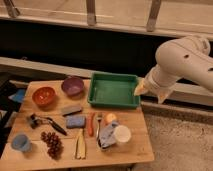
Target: Place sponge in red bowl
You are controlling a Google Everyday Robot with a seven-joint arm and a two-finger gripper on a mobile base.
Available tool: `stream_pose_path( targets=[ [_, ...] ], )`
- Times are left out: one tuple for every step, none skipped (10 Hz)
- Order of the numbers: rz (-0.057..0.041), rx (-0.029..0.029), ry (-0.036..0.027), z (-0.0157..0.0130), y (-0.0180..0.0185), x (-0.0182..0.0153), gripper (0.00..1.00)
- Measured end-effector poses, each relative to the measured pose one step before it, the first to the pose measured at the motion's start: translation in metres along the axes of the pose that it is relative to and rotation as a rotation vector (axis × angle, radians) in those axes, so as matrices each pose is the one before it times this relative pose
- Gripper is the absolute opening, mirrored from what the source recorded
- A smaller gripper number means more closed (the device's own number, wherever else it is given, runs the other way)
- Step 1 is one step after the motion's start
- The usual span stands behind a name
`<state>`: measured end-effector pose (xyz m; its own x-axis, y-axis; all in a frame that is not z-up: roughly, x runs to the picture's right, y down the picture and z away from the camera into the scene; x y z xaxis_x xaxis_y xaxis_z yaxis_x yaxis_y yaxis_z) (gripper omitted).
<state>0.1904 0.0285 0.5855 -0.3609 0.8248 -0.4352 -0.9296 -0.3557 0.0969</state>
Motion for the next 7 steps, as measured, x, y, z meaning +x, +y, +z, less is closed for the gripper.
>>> stream_pose_path(
  targets=[
    [0.00003,-0.00001,0.00007,0.00002,0.00001,0.00003,0.66],
    [-0.00004,0.00002,-0.00011,-0.00005,0.0,-0.00001,0.66],
    [0.0,0.00004,0.00007,0.00005,-0.00002,0.00001,0.66],
    [0.00003,-0.00002,0.00006,0.00002,-0.00001,0.00001,0.66],
    [0.00002,0.0,-0.0001,-0.00005,-0.00002,-0.00002,0.66],
    [-0.00004,-0.00001,0.00001,0.0,0.00002,0.0,0.66],
    [0.00002,0.0,0.00005,0.00002,-0.00001,0.0,0.66]
  ],
)
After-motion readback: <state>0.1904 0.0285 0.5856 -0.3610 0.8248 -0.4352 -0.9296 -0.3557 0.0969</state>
